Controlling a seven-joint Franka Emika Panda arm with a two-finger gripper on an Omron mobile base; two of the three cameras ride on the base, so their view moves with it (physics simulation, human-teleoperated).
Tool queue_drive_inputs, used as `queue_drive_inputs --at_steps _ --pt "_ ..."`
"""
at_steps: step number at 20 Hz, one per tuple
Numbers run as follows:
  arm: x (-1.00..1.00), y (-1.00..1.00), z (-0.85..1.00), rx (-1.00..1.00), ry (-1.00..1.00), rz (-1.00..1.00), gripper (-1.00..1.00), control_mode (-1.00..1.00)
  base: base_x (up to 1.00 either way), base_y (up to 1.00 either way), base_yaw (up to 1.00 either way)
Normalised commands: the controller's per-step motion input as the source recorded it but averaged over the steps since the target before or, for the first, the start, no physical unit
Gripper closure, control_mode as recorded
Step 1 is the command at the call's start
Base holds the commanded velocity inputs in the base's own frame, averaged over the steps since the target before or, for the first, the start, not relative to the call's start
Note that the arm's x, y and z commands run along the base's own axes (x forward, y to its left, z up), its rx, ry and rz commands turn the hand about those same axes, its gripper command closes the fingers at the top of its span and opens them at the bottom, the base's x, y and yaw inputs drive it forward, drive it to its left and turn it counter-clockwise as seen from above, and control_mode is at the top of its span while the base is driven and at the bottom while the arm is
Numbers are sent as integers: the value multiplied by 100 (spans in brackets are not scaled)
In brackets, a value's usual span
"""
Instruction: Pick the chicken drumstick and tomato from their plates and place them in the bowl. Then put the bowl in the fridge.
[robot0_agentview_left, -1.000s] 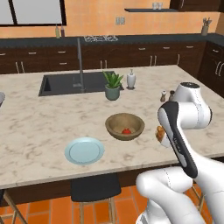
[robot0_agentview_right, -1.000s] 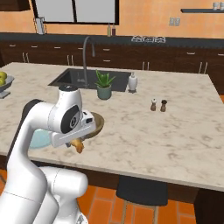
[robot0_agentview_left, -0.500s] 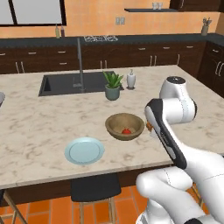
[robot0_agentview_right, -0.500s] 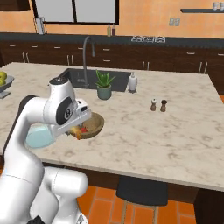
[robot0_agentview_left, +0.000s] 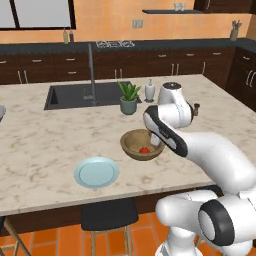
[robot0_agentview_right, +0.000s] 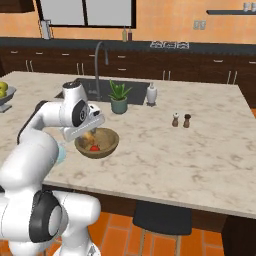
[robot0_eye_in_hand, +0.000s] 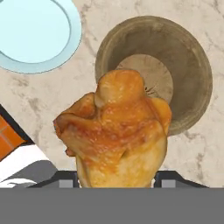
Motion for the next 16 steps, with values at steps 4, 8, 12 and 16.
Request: queue_drive_inputs --at_steps 4,8,12,16 --pt "80 0 -77 13 0 0 100 -100 0 0 0" --pt "100 7 -15 -1 13 0 100 -100 0 0 0" --pt "84 19 -26 -3 14 0 100 -100 0 0 0" --pt "29 8 -45 -5 18 -1 100 -100 0 0 0"
